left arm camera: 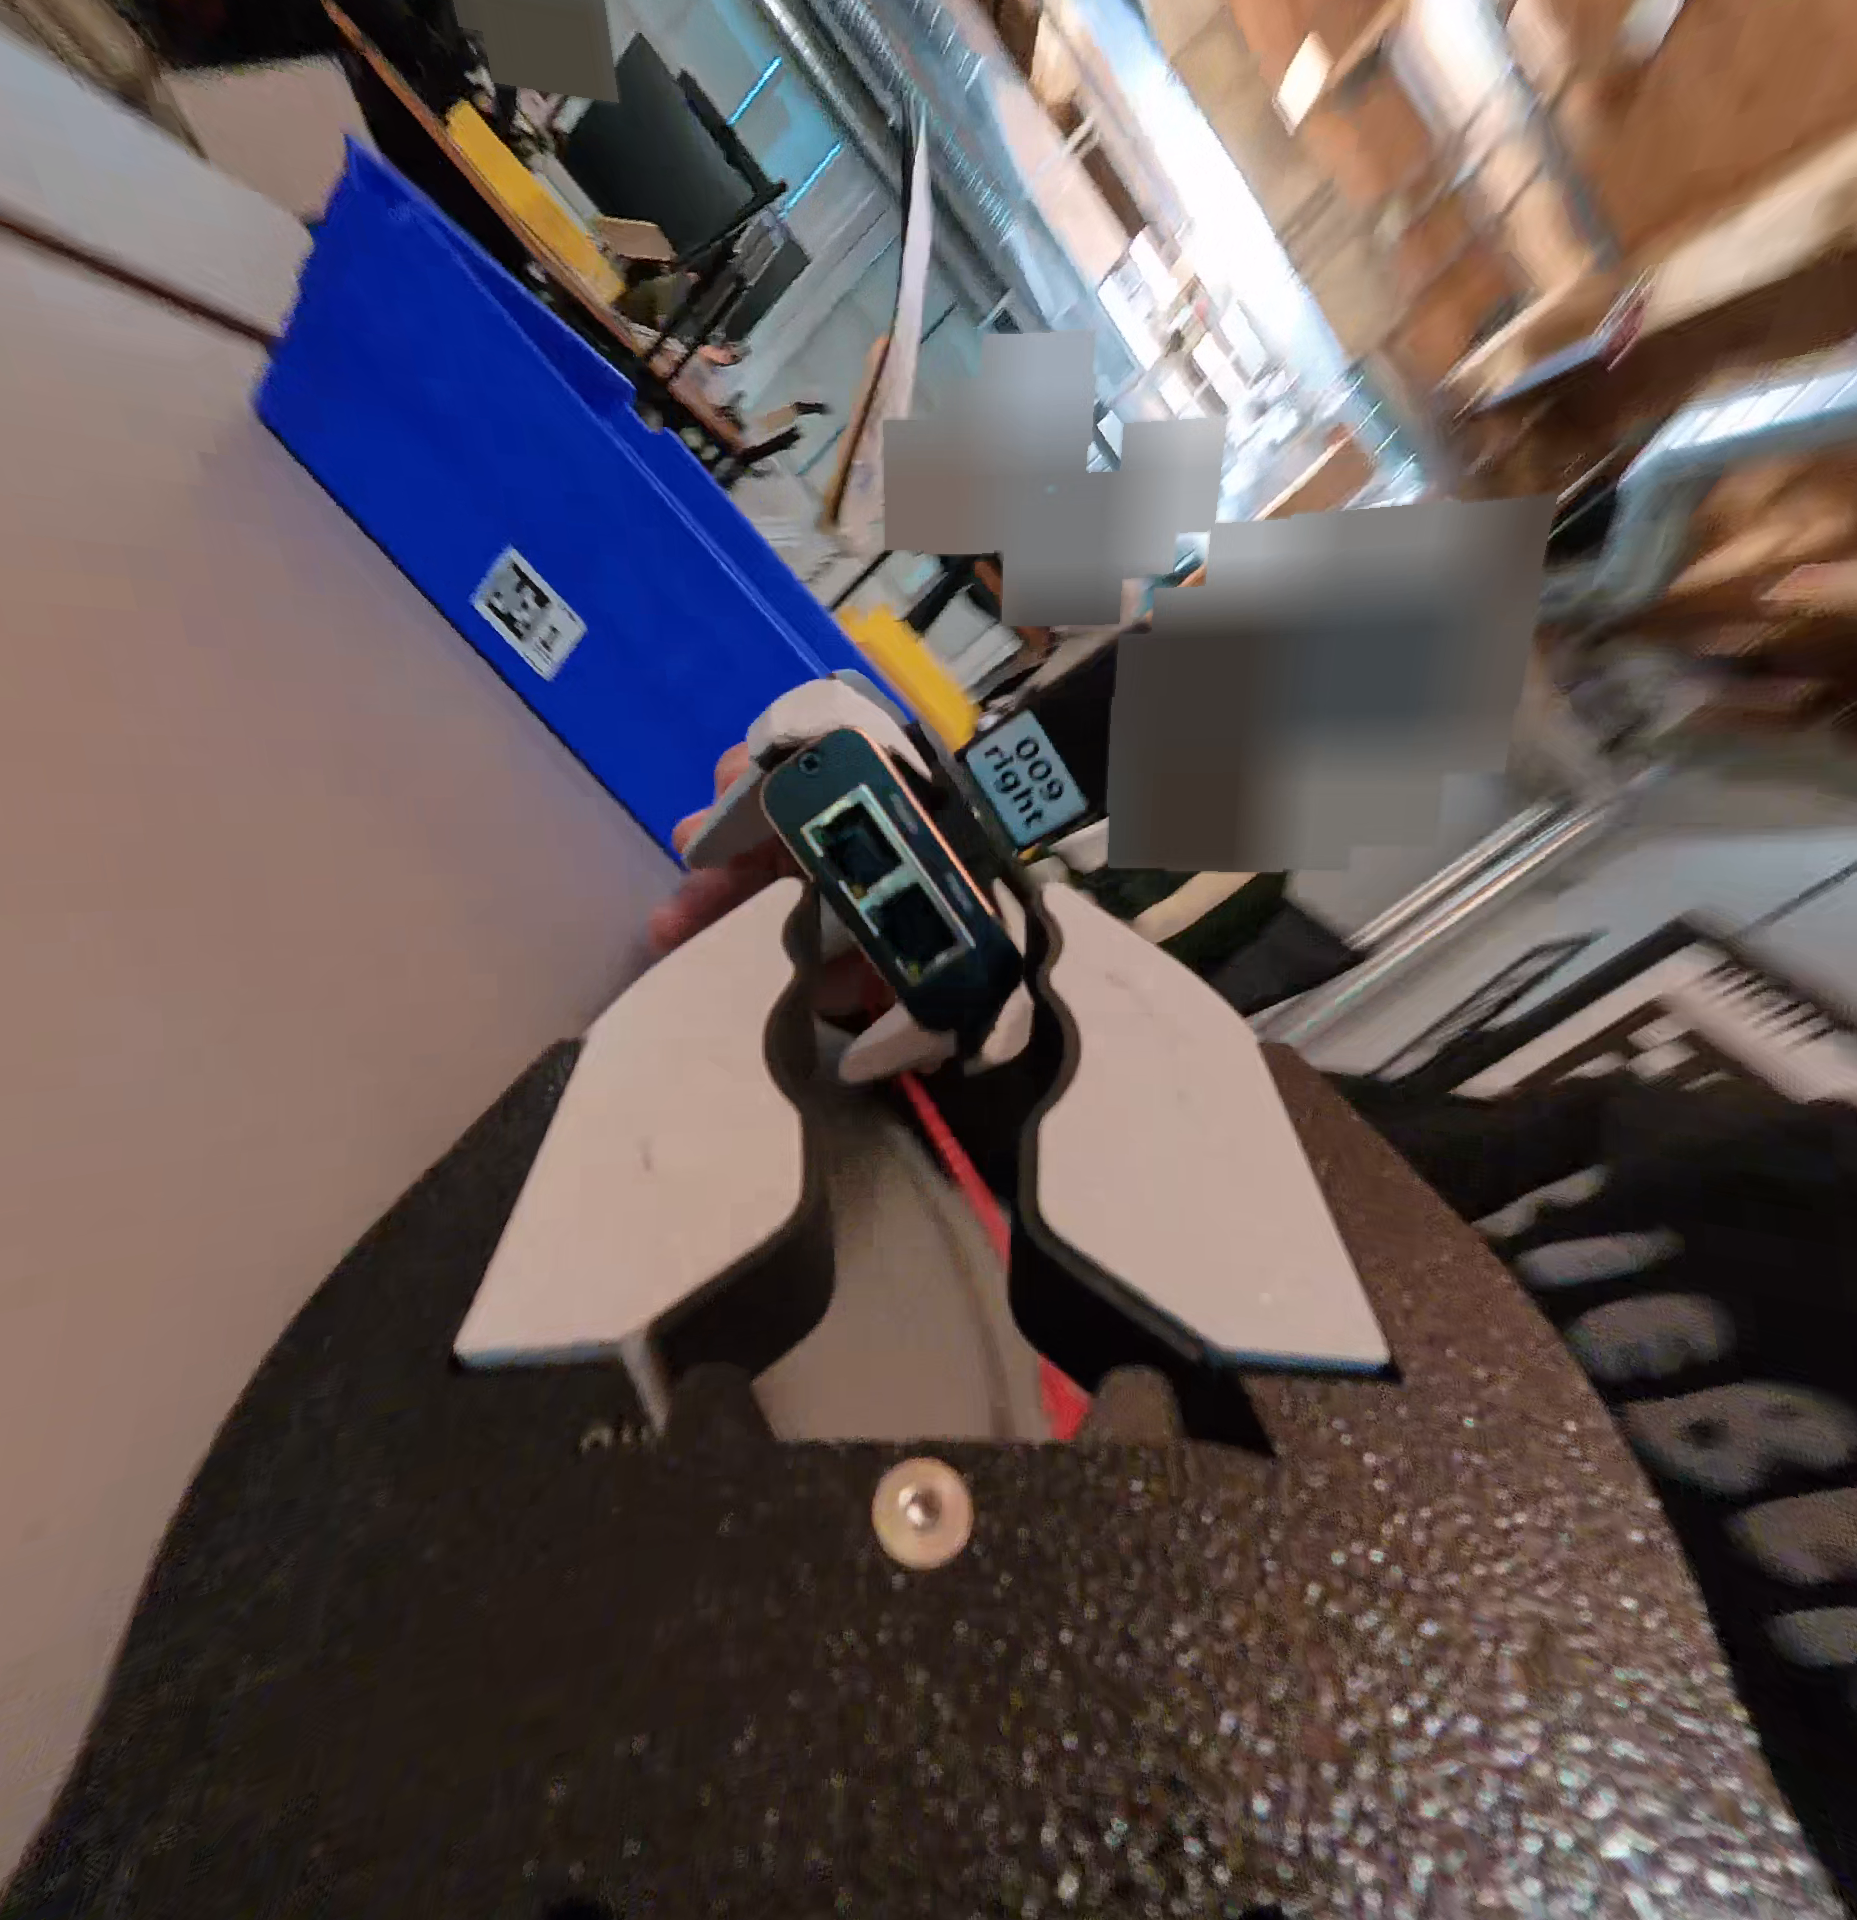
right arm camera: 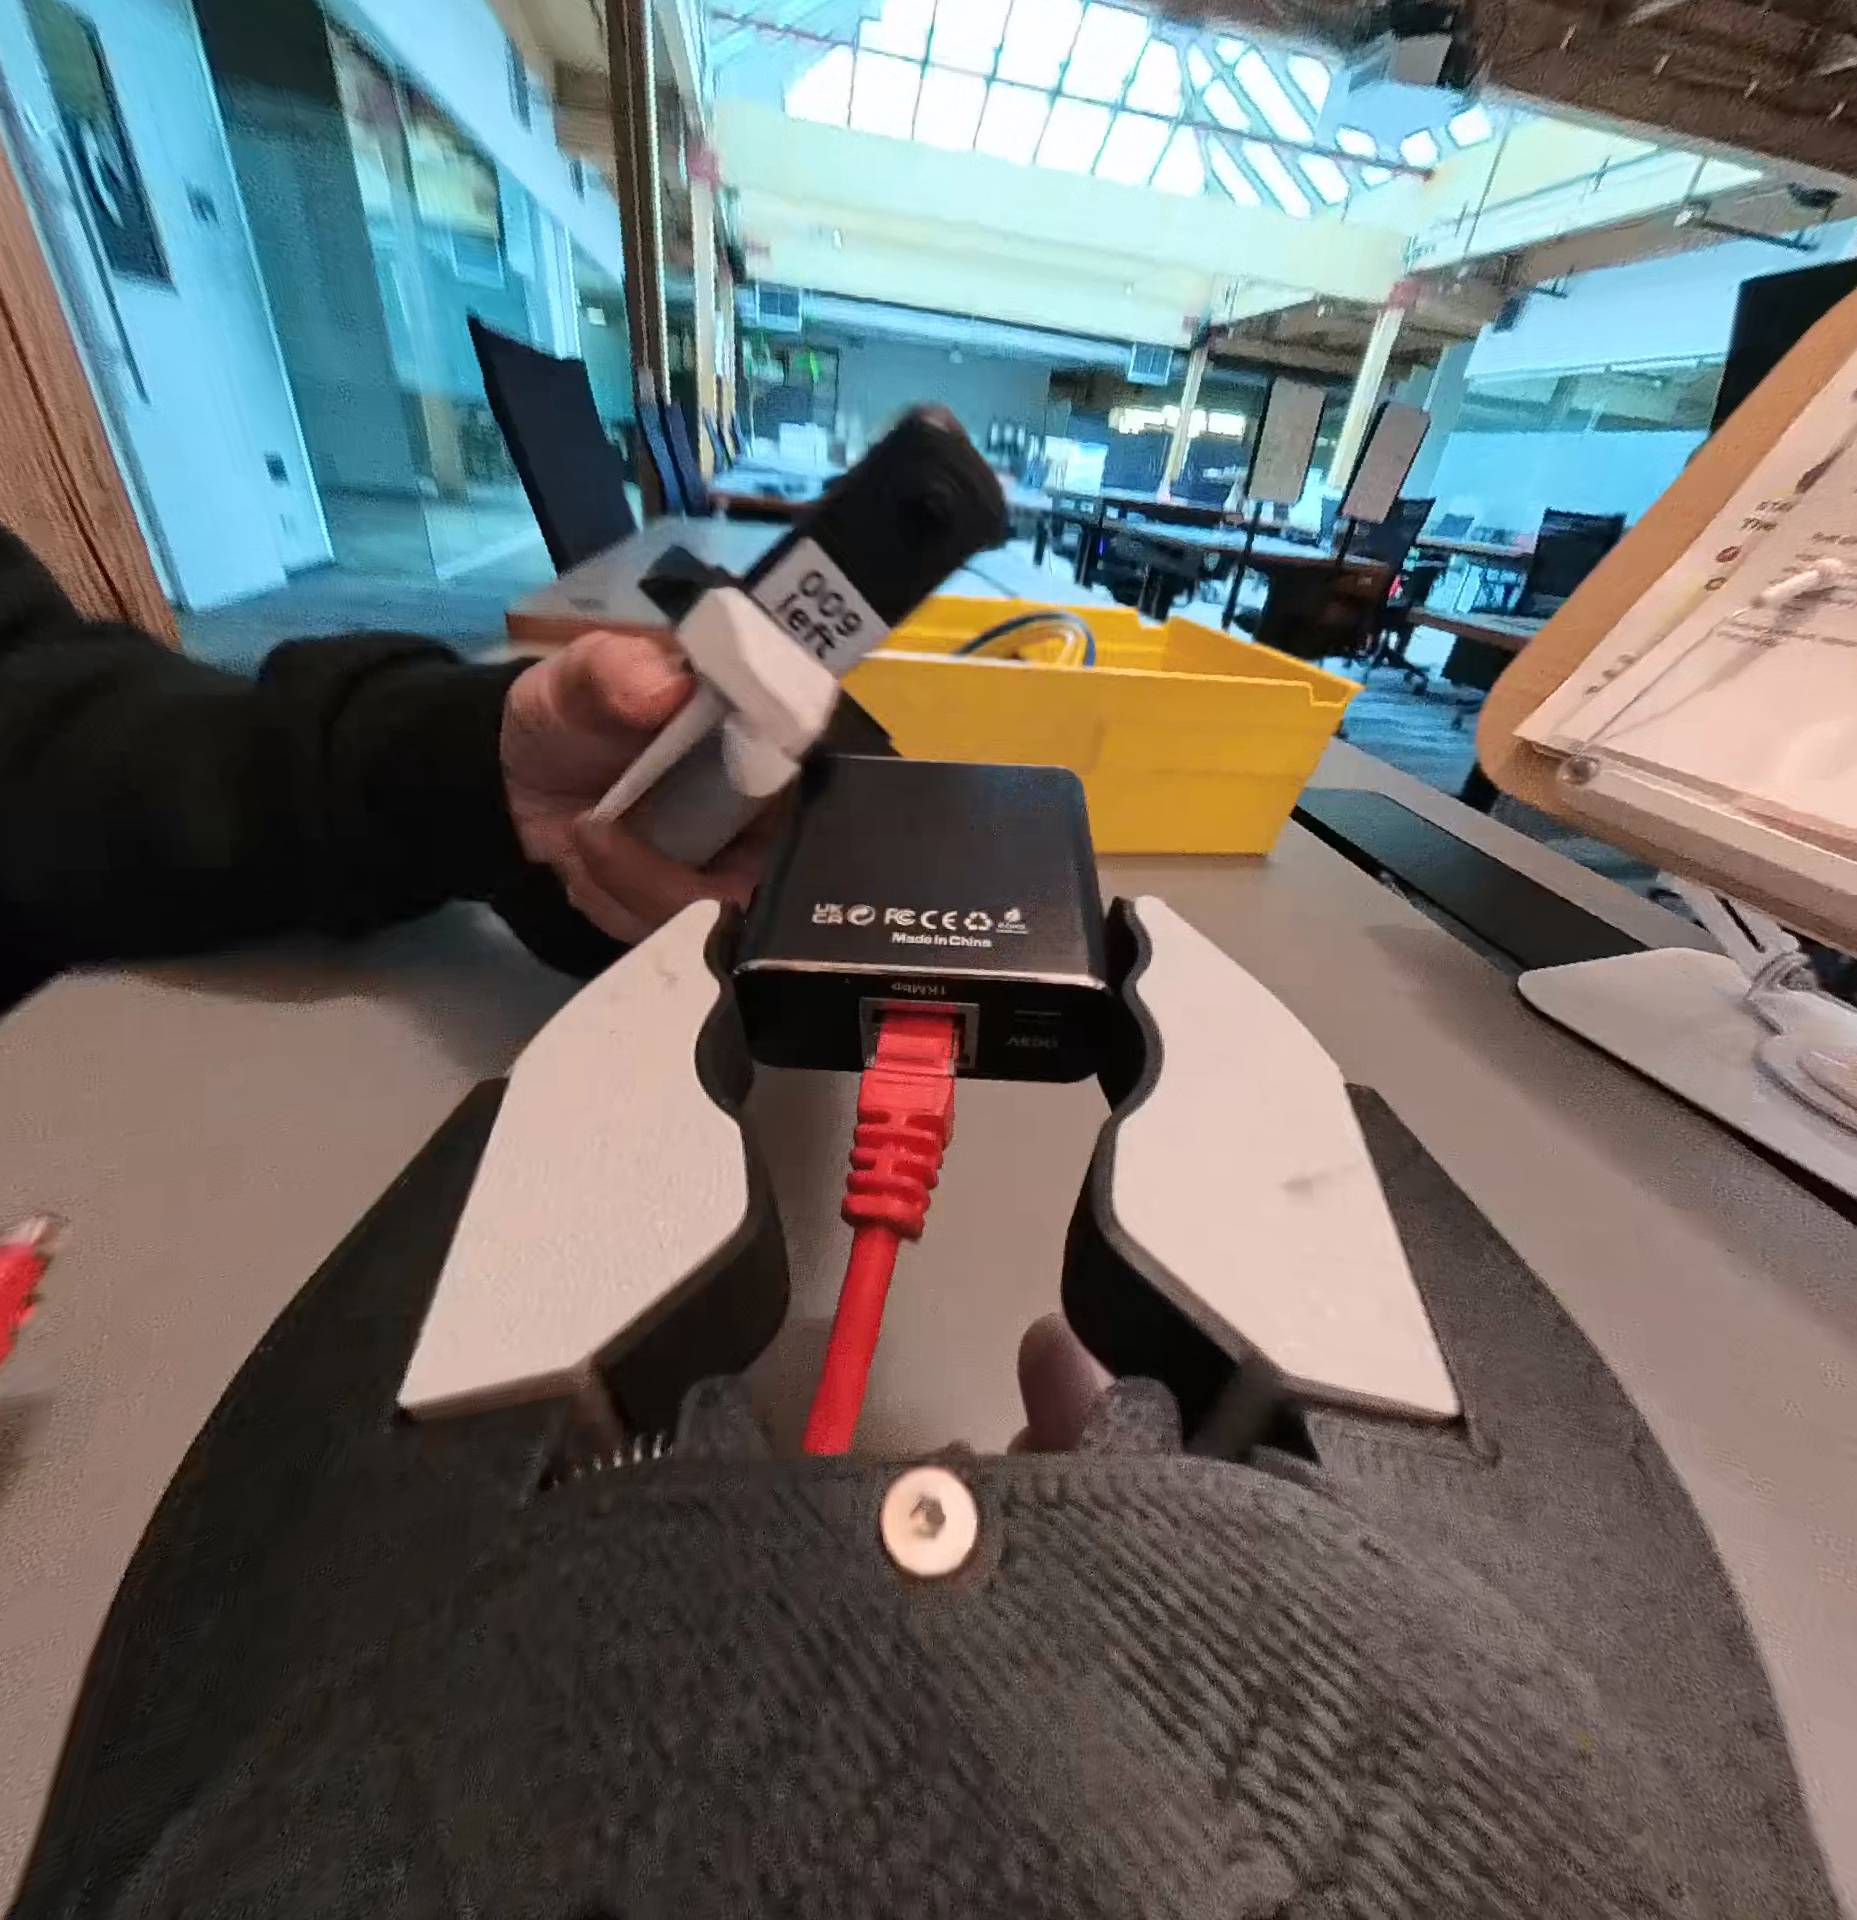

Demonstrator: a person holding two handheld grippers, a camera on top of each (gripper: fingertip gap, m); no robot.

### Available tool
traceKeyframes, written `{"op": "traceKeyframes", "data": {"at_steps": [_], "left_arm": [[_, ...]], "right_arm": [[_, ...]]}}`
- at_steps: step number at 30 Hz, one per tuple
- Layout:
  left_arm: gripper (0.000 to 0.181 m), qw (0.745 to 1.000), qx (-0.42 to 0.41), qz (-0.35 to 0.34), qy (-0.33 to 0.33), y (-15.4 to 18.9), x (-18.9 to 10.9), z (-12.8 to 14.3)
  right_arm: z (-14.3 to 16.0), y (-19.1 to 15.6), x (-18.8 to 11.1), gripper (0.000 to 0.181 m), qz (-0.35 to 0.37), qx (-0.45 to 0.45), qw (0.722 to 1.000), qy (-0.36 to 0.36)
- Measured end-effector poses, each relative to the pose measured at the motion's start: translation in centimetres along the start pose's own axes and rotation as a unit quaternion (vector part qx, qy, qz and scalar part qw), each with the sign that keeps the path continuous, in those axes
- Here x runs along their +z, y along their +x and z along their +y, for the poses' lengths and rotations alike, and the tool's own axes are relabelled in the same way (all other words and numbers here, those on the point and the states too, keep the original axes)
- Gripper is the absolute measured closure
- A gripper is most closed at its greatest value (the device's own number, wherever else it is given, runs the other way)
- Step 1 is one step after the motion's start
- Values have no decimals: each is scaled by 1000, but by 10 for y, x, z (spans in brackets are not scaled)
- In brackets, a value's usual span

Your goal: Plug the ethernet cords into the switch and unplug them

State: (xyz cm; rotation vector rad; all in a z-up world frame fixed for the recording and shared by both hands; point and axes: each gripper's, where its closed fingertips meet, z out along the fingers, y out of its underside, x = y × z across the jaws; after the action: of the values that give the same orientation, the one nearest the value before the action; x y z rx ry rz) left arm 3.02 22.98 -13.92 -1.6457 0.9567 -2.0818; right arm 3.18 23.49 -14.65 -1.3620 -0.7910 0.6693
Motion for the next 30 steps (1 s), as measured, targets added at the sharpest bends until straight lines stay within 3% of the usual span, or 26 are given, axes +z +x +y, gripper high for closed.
{"op": "traceKeyframes", "data": {"at_steps": [1,5,8,11,14,17,21,22,25,27,30], "left_arm": [[145,998,58,-22,-12,4,-3,-2],[136,959,259,-109,-31,25,-28,-19],[137,884,411,-219,-42,36,-75,-55],[139,744,546,-359,-142,23,-144,-95],[134,595,607,-444,-283,-15,-212,-124],[134,447,665,-453,-390,-54,-253,-134],[131,306,691,-430,-494,-97,-275,-129],[137,288,692,-429,-504,-105,-276,-129],[177,294,699,-434,-486,-115,-272,-129],[181,295,698,-448,-475,-115,-274,-134],[181,251,703,-472,-468,-111,-286,-147]], "right_arm": [[-4,2,-3,115,0,12,1000,15],[-12,4,-12,115,-22,41,997,54],[-12,3,-12,116,-27,43,997,55],[-11,3,-11,116,-31,46,997,51],[-11,2,-11,116,-38,49,997,50],[-10,1,-10,116,-39,46,997,45],[-10,0,-10,117,-41,43,997,44],[-10,1,-10,117,-40,43,997,45],[-12,1,-12,117,-39,42,997,52],[-11,1,-11,117,-39,46,997,49],[-9,-3,-9,117,-54,42,997,38]]}}
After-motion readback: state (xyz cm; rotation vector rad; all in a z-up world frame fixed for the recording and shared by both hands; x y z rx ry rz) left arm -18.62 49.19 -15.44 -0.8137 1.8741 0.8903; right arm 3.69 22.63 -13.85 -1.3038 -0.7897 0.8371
